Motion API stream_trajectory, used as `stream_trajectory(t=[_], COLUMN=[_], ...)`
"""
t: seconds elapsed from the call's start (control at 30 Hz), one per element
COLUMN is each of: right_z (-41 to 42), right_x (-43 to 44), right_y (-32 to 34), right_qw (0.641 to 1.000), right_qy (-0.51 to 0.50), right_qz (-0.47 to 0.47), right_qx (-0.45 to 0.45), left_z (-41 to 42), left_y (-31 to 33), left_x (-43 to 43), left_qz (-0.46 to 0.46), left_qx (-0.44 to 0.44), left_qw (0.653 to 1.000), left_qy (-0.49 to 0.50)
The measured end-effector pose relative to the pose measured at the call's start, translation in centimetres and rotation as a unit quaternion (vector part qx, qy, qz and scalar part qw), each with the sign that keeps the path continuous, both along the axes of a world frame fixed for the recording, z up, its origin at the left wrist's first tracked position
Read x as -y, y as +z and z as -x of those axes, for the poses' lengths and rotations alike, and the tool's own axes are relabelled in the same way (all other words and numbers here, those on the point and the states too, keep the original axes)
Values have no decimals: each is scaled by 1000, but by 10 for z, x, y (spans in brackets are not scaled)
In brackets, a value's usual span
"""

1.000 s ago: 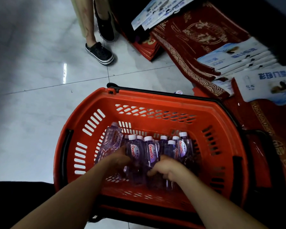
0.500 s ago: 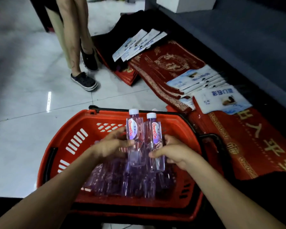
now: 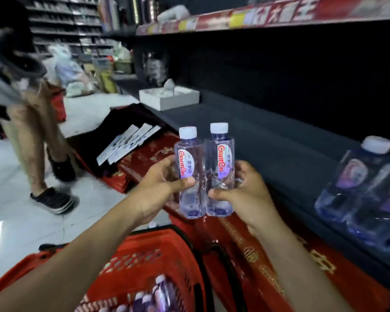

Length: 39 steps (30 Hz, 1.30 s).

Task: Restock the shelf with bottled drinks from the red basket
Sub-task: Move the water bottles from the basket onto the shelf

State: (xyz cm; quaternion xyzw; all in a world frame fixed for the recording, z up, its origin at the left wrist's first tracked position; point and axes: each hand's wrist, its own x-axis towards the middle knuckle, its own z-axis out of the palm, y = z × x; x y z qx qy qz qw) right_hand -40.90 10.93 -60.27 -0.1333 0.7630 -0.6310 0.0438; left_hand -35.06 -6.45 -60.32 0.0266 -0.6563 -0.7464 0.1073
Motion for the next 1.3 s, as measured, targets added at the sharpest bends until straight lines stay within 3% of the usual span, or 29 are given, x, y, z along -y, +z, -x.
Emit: stream_trajectory(t=[0.33, 0.63, 0.87, 1.03, 1.17, 1.3], right_z=[56, 107, 126, 111, 123, 89], right_x=[-74, -82, -90, -85, -85, -79], right_y=[9, -12, -21, -32, -32, -26], right_qw=[980, 962, 951, 938, 951, 942], right_qy=[-178, -269, -308, -333, -291, -315], right_qz=[-13, -2, -7, -67, -103, -108], right_qx=[-86, -45, -3, -67, -10, -52], left_z=[123, 202, 221, 214, 211, 207], left_y=[20, 10, 2, -2, -1, -2], left_x=[-79, -111, -123, -124, -125, -126], left_qz=[41, 28, 31, 49, 39, 26], left_qx=[-30, -46, -40, -34, -23, -16], left_qw=[993, 983, 975, 972, 968, 966], left_qy=[-103, -173, -217, -228, -247, -258])
